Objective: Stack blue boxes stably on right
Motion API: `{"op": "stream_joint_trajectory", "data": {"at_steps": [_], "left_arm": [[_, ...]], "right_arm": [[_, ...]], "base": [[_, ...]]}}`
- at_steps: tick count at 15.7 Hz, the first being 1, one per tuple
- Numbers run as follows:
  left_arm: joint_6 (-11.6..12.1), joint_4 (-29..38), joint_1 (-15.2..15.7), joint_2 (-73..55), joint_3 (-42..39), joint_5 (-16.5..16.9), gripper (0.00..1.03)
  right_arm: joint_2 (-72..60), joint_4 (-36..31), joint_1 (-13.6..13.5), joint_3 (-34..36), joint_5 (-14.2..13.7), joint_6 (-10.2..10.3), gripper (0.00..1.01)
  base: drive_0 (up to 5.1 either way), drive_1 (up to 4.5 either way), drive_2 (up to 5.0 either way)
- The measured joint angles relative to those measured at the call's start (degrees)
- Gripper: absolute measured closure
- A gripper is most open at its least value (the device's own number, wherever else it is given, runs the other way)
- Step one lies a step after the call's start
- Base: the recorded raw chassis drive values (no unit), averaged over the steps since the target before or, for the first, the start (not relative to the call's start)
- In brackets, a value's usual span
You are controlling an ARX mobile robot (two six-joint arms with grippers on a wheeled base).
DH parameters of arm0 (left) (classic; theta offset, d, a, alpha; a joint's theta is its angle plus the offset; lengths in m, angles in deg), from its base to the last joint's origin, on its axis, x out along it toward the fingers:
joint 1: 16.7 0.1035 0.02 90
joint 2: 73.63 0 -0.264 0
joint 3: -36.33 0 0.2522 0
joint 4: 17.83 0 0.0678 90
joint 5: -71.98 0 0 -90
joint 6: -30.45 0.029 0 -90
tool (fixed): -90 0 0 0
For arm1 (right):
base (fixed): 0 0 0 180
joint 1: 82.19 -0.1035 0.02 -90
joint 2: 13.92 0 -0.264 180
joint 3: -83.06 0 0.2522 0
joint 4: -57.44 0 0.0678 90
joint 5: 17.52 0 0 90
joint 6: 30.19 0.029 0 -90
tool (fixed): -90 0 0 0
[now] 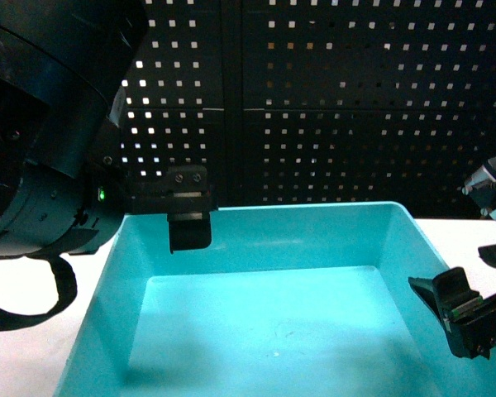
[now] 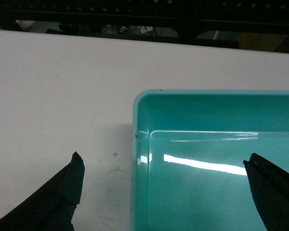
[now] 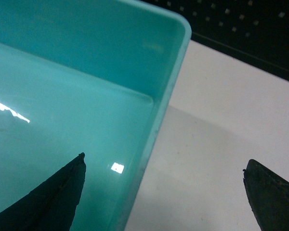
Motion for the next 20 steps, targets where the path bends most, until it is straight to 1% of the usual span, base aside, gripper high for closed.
{"op": "stream_joint_trajectory", "data": {"at_steps": [4,5,6,7,8,9,10,11,14,16,18,19,20], "left_arm": [[-0.09,-0.48,-0.5,-1.4,0.04,-0.5,0.05],[-0.57,-1.14,-0.74,-1.99,0.11,-1.49,0.05],[-2.34,-2.58,-1.18,-2.08,0.94,-3.34,0.05],[-6.71,-5.53,-2.23,-2.08,1.38,-4.94,0.05],[-8.37,-5.77,-2.32,-2.08,0.96,-7.04,0.05],[-9.49,-6.1,-2.56,-2.05,0.61,-7.74,0.05],[-11.08,-7.17,-2.56,-2.05,-0.02,-8.57,0.05],[-12.11,-6.73,-2.54,-2.05,-0.98,-8.81,0.05],[-14.08,-7.52,-2.6,-2.05,-2.47,-8.55,0.05],[-16.74,-8.39,-3.17,-2.23,-3.52,-8.59,0.05],[-18.18,-8.33,-3.23,-2.97,-4.02,-8.59,0.05],[-18.69,-8.07,-3.23,-3.28,-4.61,-8.66,0.05],[-19.15,-8.02,-3.21,-3.48,-4.79,-8.76,0.05]], "right_arm": [[-1.36,-0.57,0.22,0.68,-0.07,-0.22,0.03],[-1.46,-0.94,0.22,0.9,-0.04,-0.44,0.03],[-2.29,-1.84,0.33,1.14,-0.04,-1.27,0.03],[-3.1,-3.23,0.55,2.21,-0.37,-1.53,0.03],[-3.1,-3.45,0.48,2.38,-0.55,-1.51,0.03],[-3.13,-3.78,0.39,2.47,-0.76,-1.51,0.03],[-3.19,-3.87,0.15,2.49,-1.16,-1.49,0.03],[-3.19,-4.07,0.07,2.67,-1.16,-1.46,0.03],[-3.19,-4.72,-0.63,3.19,-1.53,-1.42,0.03],[-3.19,-5.03,-0.98,3.39,-1.62,-1.4,0.03],[-3.19,-5.46,-1.03,3.67,-1.79,-1.38,0.03],[-3.19,-5.92,-1.07,3.93,-1.86,-1.22,0.06],[-3.32,-6.25,-1.07,4.28,-1.84,-1.2,0.2]], "base": [[0.0,0.0,0.0],[0.0,0.0,0.0],[0.0,0.0,0.0],[0.0,0.0,0.0],[0.0,0.0,0.0],[0.0,0.0,0.0],[0.0,0.0,0.0],[0.0,0.0,0.0],[0.0,0.0,0.0],[0.0,0.0,0.0],[0.0,0.0,0.0],[0.0,0.0,0.0],[0.0,0.0,0.0]]}}
